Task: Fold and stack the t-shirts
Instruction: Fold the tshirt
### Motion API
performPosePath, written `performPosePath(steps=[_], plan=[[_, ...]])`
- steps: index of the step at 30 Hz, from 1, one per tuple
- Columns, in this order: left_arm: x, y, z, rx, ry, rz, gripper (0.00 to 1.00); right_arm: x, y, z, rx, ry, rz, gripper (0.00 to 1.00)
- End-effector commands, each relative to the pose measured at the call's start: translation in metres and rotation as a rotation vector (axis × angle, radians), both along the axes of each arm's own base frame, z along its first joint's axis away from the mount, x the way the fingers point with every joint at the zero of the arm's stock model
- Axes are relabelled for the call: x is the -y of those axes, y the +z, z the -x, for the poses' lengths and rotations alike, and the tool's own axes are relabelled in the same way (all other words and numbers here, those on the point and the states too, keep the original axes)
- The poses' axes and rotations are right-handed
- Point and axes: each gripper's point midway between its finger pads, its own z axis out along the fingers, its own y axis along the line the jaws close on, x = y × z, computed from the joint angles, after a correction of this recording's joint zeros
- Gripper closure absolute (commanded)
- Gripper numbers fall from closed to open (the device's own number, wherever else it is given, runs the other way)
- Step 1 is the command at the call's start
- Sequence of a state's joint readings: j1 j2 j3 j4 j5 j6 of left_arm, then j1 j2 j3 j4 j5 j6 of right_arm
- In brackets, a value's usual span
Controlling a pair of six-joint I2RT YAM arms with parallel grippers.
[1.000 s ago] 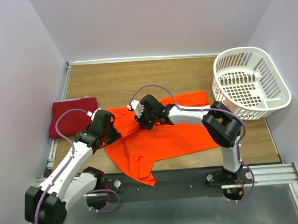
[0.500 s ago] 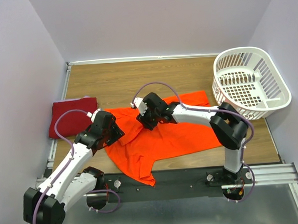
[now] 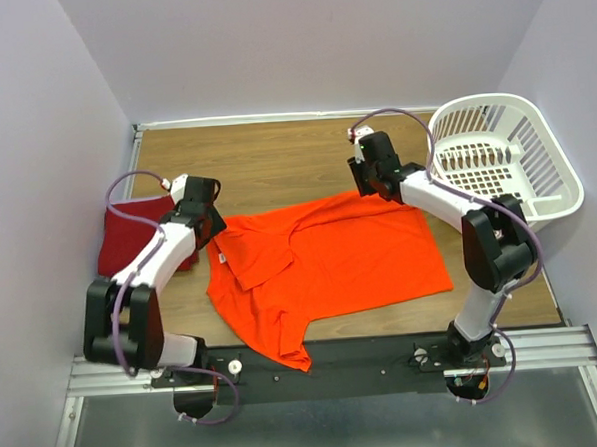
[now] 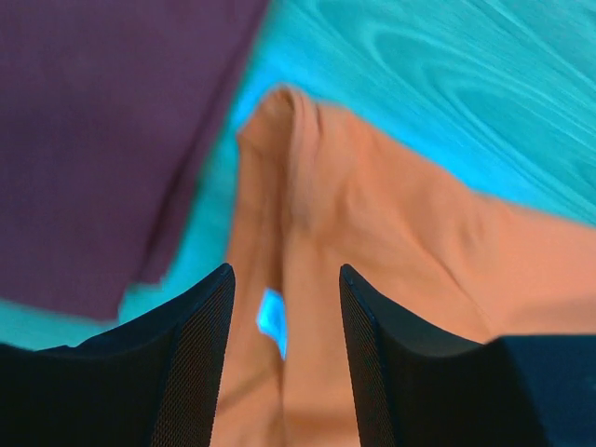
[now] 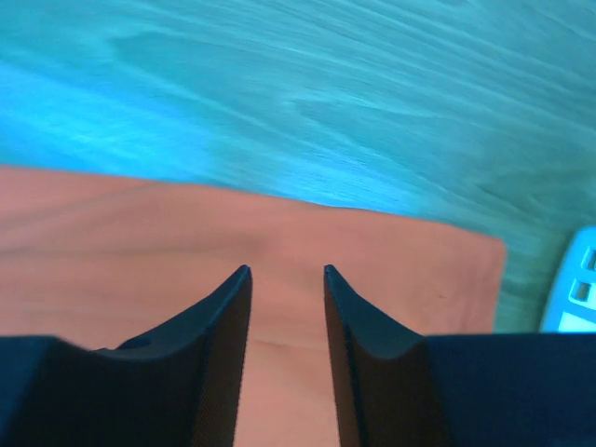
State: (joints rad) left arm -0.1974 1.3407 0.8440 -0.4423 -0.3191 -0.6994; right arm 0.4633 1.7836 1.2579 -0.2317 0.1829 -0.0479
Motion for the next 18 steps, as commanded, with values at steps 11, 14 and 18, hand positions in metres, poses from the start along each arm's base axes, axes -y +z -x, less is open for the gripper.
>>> performPosePath(steps=[11, 14, 18], plan=[[-0.025, -0.043, -0.064, -0.094, -0.014, -0.148, 0.61, 0.082, -0.074, -0.017, -0.132, -0.342, 0.065, 0.61], [-0.029, -0.051, -0.061, -0.123, -0.01, -0.163, 0.71, 0.099, -0.085, -0.016, -0.148, -0.4, 0.087, 0.62], [-0.034, -0.065, -0.058, -0.169, 0.001, -0.197, 0.79, 0.125, -0.094, -0.013, -0.15, -0.482, 0.145, 0.62]])
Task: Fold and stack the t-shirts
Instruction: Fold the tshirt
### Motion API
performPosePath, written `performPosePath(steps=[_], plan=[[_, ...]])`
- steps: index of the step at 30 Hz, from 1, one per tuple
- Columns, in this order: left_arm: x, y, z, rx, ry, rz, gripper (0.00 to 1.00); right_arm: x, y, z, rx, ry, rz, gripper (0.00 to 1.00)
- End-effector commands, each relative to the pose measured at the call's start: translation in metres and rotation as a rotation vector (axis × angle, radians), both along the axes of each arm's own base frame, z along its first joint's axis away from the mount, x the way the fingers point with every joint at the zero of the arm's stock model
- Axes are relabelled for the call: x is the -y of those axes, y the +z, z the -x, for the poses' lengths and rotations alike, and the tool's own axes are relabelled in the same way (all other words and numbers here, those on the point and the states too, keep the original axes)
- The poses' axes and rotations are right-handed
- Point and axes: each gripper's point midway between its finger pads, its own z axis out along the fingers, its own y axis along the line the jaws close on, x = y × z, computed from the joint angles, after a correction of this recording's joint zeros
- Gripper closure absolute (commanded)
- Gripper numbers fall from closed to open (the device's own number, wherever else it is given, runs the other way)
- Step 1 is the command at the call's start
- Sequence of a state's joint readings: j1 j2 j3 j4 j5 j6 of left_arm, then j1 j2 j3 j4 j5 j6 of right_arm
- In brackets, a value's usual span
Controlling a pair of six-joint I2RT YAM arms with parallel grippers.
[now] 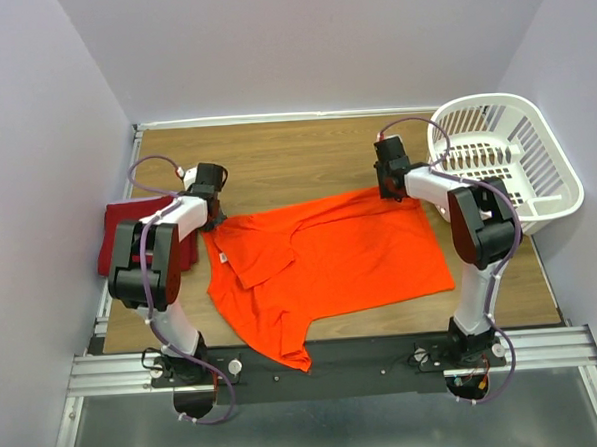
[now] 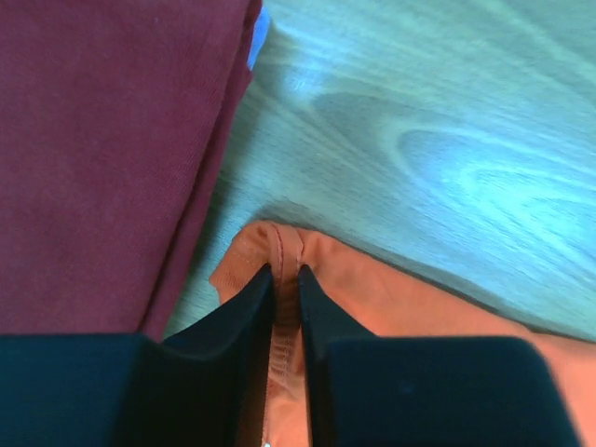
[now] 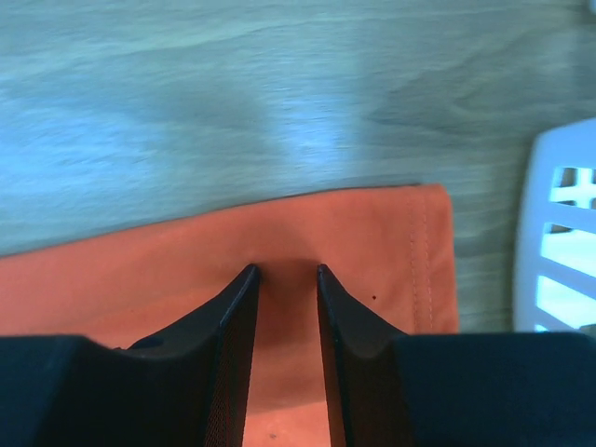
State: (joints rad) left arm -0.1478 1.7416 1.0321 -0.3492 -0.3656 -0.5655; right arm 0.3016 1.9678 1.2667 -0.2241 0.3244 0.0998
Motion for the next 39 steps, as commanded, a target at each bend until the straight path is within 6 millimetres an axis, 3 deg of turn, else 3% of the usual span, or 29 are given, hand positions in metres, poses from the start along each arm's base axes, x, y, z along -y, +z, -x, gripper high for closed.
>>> performPosePath(steps=[1, 4, 10, 13, 18, 20, 21, 23, 26, 28, 30, 34, 39], plan=[[-0.015, -0.009, -0.001, -0.029, 0.033, -0.071, 0.79, 0.037, -0.019, 0.008, -0.042, -0.128, 0.093, 0.62], [-0.02, -0.012, -0.006, -0.039, 0.046, -0.085, 0.8, 0.052, -0.015, 0.007, -0.032, -0.164, 0.109, 0.62], [-0.023, -0.001, -0.029, -0.011, 0.051, -0.092, 0.83, 0.047, 0.003, 0.0, 0.005, -0.143, 0.079, 0.61], [-0.018, 0.017, -0.045, 0.039, 0.04, -0.071, 0.76, 0.04, 0.015, -0.001, 0.024, -0.116, 0.041, 0.59], [-0.007, 0.069, -0.061, 0.163, 0.01, -0.026, 0.51, 0.019, 0.045, 0.003, 0.07, -0.058, -0.081, 0.55], [0.0, 0.09, -0.065, 0.212, -0.004, -0.011, 0.45, 0.016, 0.049, 0.008, 0.076, -0.06, -0.111, 0.54], [0.003, 0.107, -0.064, 0.248, -0.011, -0.001, 0.44, 0.015, 0.059, 0.01, 0.096, -0.059, -0.125, 0.54], [0.014, 0.132, -0.061, 0.303, -0.043, 0.01, 0.41, 0.006, 0.06, 0.018, 0.083, -0.036, -0.173, 0.53], [0.04, 0.143, -0.05, 0.322, -0.112, 0.039, 0.41, -0.008, 0.065, 0.029, 0.077, 0.001, -0.236, 0.52], [0.054, 0.137, -0.041, 0.302, -0.142, 0.074, 0.41, -0.012, 0.068, 0.035, 0.078, 0.009, -0.259, 0.52], [0.067, 0.116, -0.028, 0.265, -0.164, 0.109, 0.44, -0.024, 0.066, 0.042, 0.058, 0.04, -0.295, 0.52], [0.068, 0.063, -0.01, 0.163, -0.162, 0.12, 0.53, -0.042, 0.062, 0.053, 0.024, 0.09, -0.347, 0.52], [0.068, 0.028, -0.011, 0.097, -0.161, 0.109, 0.57, -0.046, 0.052, 0.057, 0.0, 0.084, -0.358, 0.52]])
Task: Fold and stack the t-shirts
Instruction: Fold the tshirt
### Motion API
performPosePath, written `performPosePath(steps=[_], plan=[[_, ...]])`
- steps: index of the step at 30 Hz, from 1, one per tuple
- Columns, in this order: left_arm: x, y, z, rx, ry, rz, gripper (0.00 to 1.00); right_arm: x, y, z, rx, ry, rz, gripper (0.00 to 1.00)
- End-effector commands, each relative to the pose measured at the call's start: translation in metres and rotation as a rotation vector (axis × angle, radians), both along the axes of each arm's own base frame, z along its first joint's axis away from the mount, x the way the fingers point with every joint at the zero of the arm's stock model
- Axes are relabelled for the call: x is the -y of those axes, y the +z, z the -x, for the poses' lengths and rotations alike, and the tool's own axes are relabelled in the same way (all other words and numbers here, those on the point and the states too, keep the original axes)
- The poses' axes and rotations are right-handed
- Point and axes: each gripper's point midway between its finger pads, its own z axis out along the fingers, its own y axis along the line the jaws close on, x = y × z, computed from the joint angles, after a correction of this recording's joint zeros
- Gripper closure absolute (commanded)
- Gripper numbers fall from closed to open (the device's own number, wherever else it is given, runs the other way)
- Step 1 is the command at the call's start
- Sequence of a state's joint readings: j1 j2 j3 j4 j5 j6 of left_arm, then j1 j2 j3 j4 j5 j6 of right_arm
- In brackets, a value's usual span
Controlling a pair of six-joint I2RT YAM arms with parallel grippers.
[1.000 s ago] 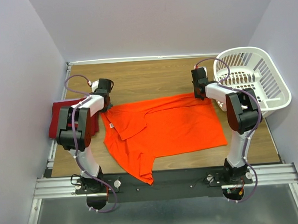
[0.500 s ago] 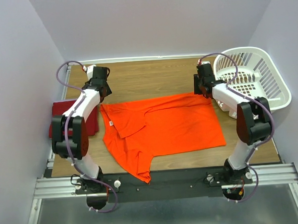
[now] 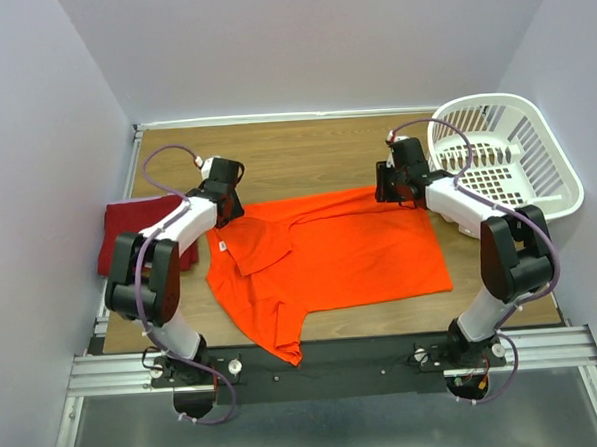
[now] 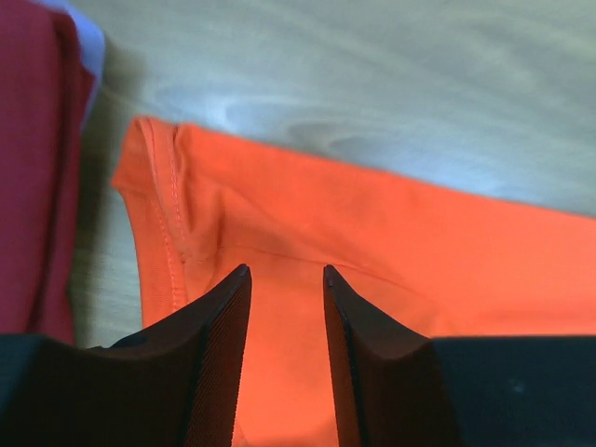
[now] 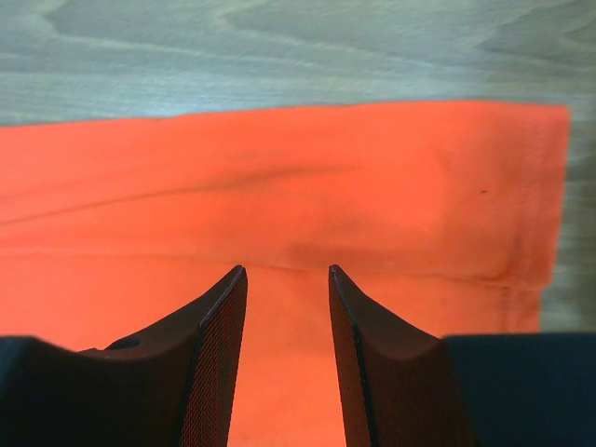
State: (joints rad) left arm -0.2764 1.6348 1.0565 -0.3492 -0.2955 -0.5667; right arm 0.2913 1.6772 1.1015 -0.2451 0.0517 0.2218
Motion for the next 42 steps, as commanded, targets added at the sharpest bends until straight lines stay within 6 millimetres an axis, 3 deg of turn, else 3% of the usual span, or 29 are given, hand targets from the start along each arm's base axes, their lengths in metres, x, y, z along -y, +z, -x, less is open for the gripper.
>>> performPosePath(steps=[1, 6, 11, 17, 24, 26, 30, 33, 37, 42], plan=[[0.002, -0.023, -0.005, -0.033, 0.006, 0.017, 0.57, -0.015, -0.004, 0.012, -0.046, 0.036, -0.063, 0.52], [-0.011, -0.053, -0.018, -0.12, 0.024, -0.023, 0.59, -0.018, -0.011, 0.013, -0.063, 0.047, -0.066, 0.52], [-0.032, -0.059, -0.041, -0.13, 0.068, -0.049, 0.6, -0.015, -0.015, 0.007, -0.061, 0.031, -0.043, 0.52], [-0.051, -0.054, -0.066, -0.123, 0.063, -0.119, 0.58, 0.006, -0.017, -0.007, -0.029, -0.05, 0.063, 0.52], [-0.046, -0.01, -0.072, -0.002, 0.043, -0.087, 0.42, 0.031, -0.021, -0.006, -0.018, -0.148, 0.159, 0.52], [-0.045, -0.002, -0.068, 0.014, 0.035, -0.078, 0.41, 0.038, -0.022, -0.006, -0.013, -0.176, 0.186, 0.53], [-0.039, 0.039, -0.06, 0.11, 0.02, -0.04, 0.39, 0.059, -0.02, -0.011, 0.013, -0.28, 0.267, 0.56], [-0.043, 0.055, -0.052, 0.161, 0.023, -0.05, 0.38, 0.067, -0.023, -0.014, 0.013, -0.311, 0.306, 0.59], [-0.044, 0.039, -0.049, 0.139, 0.016, -0.062, 0.38, 0.075, -0.026, -0.016, 0.009, -0.336, 0.333, 0.6], [-0.04, 0.01, -0.059, 0.06, 0.001, -0.064, 0.38, 0.084, -0.03, -0.013, 0.0, -0.363, 0.361, 0.6]])
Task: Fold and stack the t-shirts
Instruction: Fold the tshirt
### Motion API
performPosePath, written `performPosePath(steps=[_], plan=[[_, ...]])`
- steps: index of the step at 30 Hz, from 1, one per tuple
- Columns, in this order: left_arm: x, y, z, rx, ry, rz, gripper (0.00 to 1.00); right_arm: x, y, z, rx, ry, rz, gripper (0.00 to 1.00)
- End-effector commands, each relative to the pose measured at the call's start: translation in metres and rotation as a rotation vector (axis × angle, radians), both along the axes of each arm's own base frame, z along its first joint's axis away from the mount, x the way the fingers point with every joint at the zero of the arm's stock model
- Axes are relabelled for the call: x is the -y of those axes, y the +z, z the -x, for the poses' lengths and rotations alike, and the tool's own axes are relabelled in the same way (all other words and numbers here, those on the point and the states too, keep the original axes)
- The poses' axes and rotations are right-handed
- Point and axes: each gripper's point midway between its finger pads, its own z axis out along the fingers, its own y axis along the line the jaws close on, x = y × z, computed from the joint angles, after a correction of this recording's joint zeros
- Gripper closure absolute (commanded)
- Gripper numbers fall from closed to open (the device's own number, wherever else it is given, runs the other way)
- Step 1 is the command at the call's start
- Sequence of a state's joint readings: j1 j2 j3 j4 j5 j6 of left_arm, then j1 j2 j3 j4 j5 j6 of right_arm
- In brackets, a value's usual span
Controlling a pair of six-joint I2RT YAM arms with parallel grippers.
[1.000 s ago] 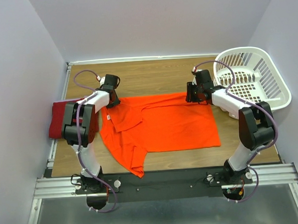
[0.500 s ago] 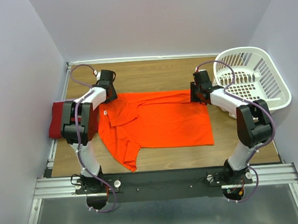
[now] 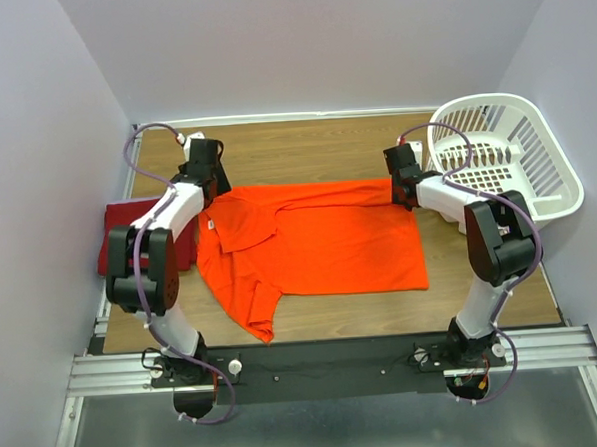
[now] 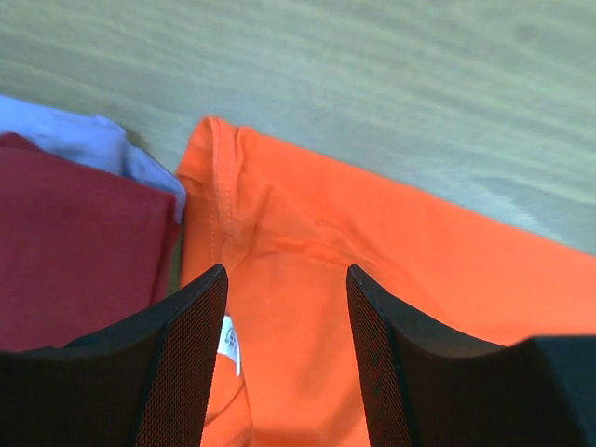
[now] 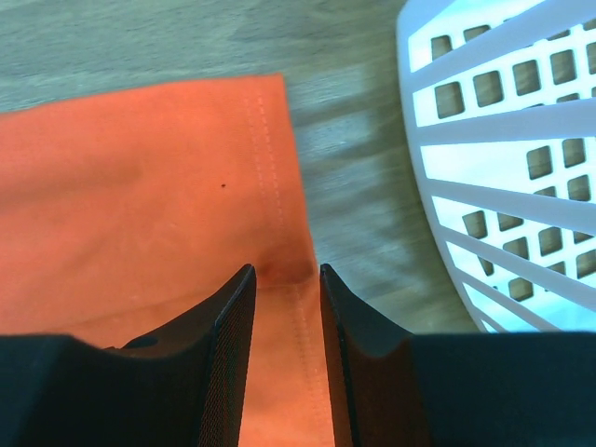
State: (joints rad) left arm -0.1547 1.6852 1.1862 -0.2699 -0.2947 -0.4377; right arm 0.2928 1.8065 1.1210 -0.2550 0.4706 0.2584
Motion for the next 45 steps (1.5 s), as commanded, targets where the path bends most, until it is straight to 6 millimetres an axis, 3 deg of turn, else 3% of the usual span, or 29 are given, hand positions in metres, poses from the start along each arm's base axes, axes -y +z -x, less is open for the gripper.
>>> performPosePath(steps=[1, 6, 15, 18, 21, 27, 31, 36, 42, 45], plan=[[0.005, -0.032, -0.004, -0.081, -0.022, -0.012, 0.38, 0.016, 0.004, -0.003, 0.02, -0.07, 0.041, 0.6], [0.004, -0.052, -0.005, -0.129, -0.021, -0.023, 0.39, 0.016, -0.002, -0.001, 0.002, -0.061, 0.029, 0.6], [0.0, -0.064, -0.005, -0.154, -0.007, -0.045, 0.39, 0.011, -0.013, -0.002, -0.029, -0.035, -0.005, 0.64], [-0.002, -0.066, -0.004, -0.165, -0.004, -0.054, 0.39, 0.012, -0.015, -0.003, -0.033, -0.035, -0.012, 0.71], [-0.004, -0.068, -0.003, -0.168, 0.003, -0.065, 0.39, 0.014, -0.013, -0.002, -0.031, -0.035, -0.007, 0.87], [-0.007, -0.072, -0.001, -0.188, 0.012, -0.076, 0.39, 0.029, 0.0, 0.001, -0.01, -0.053, 0.022, 0.99], [-0.01, -0.071, -0.002, -0.188, 0.02, -0.077, 0.39, 0.035, 0.007, 0.002, 0.003, -0.052, 0.026, 0.99], [-0.011, -0.07, -0.001, -0.187, 0.025, -0.079, 0.39, 0.034, 0.0, 0.005, -0.024, -0.037, 0.028, 0.99], [-0.009, -0.067, -0.001, -0.181, 0.018, -0.067, 0.39, 0.026, -0.003, 0.009, -0.058, 0.007, 0.003, 0.8], [-0.007, -0.056, -0.003, -0.153, 0.008, -0.051, 0.39, 0.0, 0.016, 0.005, -0.046, 0.133, -0.065, 0.72]])
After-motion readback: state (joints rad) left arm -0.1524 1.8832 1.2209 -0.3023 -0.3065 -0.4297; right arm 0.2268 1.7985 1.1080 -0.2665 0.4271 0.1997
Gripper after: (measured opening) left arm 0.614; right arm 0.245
